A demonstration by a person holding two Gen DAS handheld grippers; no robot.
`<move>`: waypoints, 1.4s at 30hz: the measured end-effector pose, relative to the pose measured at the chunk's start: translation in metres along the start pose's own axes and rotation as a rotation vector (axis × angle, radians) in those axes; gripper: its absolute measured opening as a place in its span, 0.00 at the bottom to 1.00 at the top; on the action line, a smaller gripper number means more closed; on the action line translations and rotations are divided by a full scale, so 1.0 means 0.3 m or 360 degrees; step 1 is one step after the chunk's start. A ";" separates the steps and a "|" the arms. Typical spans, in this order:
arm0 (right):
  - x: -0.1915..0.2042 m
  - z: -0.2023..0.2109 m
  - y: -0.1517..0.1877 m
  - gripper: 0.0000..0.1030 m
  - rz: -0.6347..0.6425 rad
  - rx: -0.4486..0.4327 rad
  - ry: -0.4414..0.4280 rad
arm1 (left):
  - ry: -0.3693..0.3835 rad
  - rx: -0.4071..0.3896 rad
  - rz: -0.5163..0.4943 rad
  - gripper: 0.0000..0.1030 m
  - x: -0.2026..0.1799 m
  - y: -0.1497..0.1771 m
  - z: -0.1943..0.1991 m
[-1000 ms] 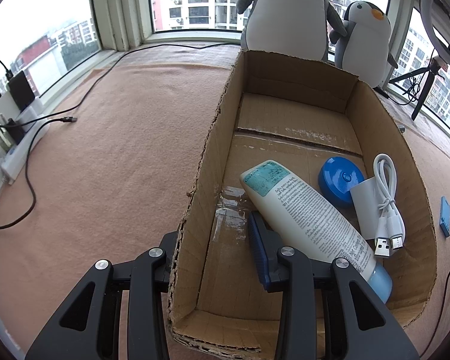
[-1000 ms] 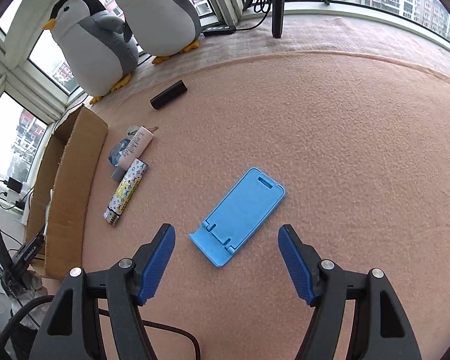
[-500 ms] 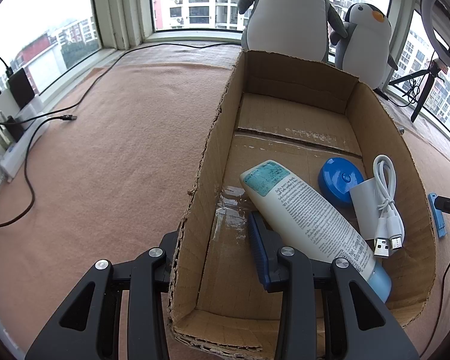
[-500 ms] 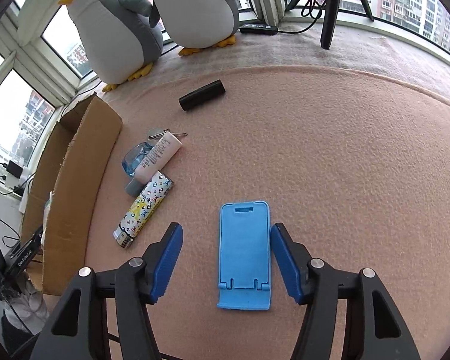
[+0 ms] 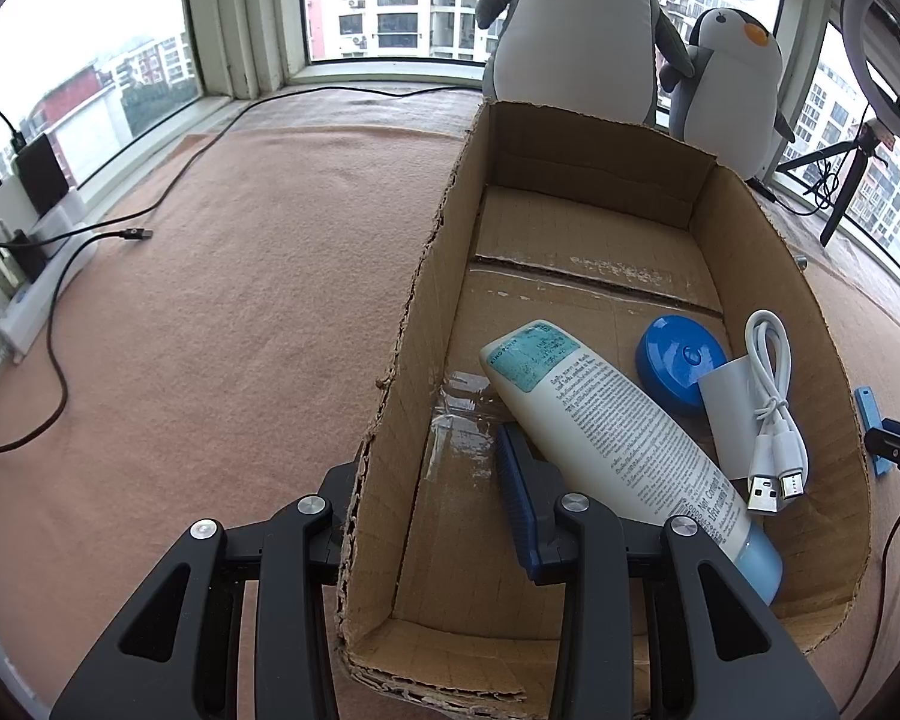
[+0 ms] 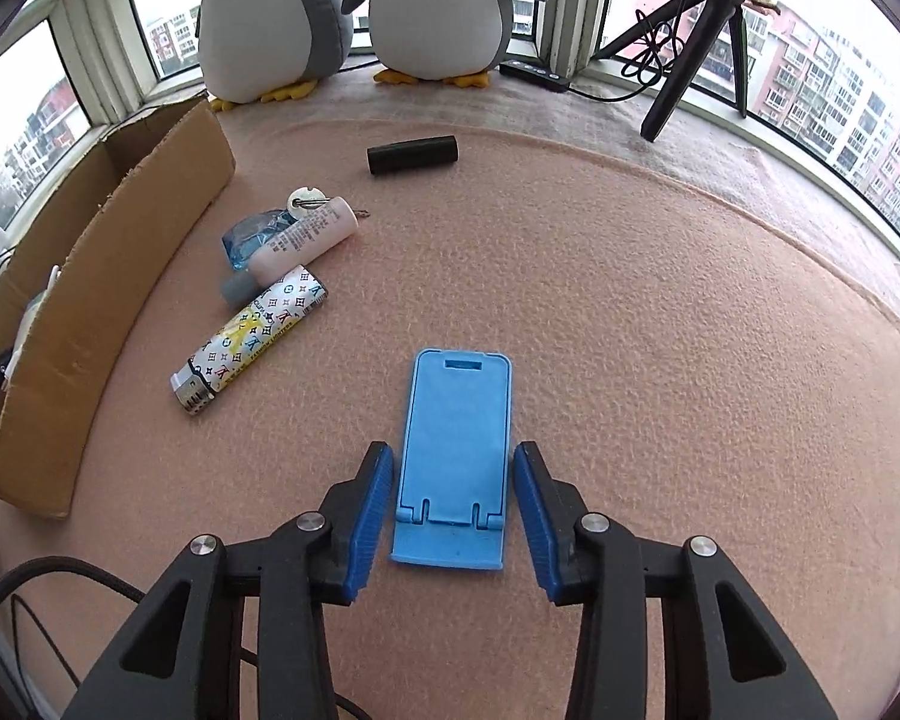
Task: Organize rigid objects
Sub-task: 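Grasp the blue phone stand with the right gripper and lift, then lower the phone stand into the box and open the right gripper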
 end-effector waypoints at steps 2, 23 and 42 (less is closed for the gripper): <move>-0.005 -0.002 -0.006 0.32 0.0006 0.0011 -0.0009 | 0.0001 -0.0001 0.0002 0.35 0.000 0.000 0.000; 0.045 0.172 -0.139 0.32 -0.0047 -0.0204 -0.0173 | -0.0001 0.0001 -0.0003 0.35 -0.006 -0.001 0.000; 0.543 0.183 -0.234 0.32 0.0288 -0.0274 -0.0463 | -0.0008 -0.0006 -0.0005 0.35 -0.008 -0.005 0.002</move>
Point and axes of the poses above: each gripper's, at about its wrist camera, not at the fingertips, and z roughly against the way its jaws point, x to its left, y to its underside, the point moved 2 cm from there along -z, roughly the way its jaws point, and after that the axes turned 11 degrees about -z, right-handed, at the moved point
